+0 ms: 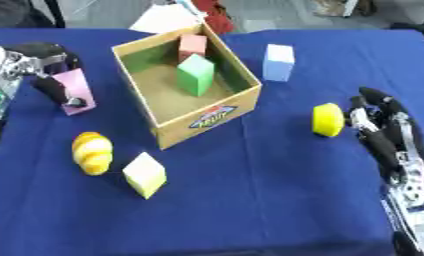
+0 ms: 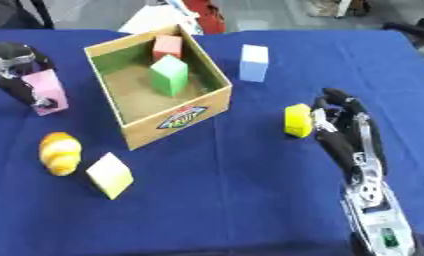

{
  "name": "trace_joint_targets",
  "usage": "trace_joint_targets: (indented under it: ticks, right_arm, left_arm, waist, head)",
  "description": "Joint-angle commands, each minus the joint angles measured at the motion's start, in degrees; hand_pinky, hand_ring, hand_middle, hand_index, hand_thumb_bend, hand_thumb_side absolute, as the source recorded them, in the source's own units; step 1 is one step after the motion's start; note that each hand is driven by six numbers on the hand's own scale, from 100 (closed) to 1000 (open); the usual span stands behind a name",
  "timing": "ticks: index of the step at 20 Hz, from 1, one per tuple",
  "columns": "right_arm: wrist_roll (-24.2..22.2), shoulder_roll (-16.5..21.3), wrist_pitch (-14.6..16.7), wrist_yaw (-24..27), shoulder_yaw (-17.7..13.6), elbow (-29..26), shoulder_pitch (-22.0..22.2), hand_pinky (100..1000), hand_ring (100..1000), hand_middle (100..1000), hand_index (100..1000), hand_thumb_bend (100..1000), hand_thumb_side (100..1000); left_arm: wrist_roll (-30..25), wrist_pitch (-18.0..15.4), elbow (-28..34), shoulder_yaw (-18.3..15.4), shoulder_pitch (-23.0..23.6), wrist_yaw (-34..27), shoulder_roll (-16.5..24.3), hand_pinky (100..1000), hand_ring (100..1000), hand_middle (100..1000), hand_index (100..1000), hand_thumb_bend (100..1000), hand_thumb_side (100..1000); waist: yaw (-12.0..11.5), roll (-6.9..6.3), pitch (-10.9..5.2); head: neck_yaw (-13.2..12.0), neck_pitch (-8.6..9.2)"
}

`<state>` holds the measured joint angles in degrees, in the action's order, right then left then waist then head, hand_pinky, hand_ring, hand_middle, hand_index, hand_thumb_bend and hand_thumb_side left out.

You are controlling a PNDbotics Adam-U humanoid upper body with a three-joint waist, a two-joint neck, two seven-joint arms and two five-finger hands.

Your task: Pick up objects on the table and place them in the box.

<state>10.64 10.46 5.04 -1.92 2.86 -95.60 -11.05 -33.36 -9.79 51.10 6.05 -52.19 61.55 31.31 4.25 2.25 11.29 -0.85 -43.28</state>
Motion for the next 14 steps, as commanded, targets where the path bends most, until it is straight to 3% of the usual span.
trace_joint_targets:
  ticks: [1,9,14]
  right_arm:
    - [-0.02,0.89,0.17,0.08,-0.35,-0.42,-0.47,570,586,655,786,100,401]
    - [-0.11,1.0,0.12,0.12,-0.26,-0.35,-0.28,570,586,656,786,100,402]
    - [-0.44,0.81,0.12,0.13,0.06,-0.19,-0.33,570,586,656,786,100,403]
  left_arm:
    - [0.02,-0.35,1.65,-0.67,-0.62,0.47,2.38,520,442,467,681,458,174]
    - [7.17,-0.8,11.31,-0.29,-2.24,-5.21,2.16,506,387,396,632,363,129]
    - [10.89,-1.3,14.7,3.5,-4.39,-9.86,-2.01,527,404,408,643,334,143]
  waist:
    - [-0.06,-0.82,-1.44]
    - [0.02,-0.77,-1.74]
    - [0.32,-0.69,-1.75]
  head:
    - [0.01,0.12]
    - [0.06,-0.06]
    - [-0.32,-0.08]
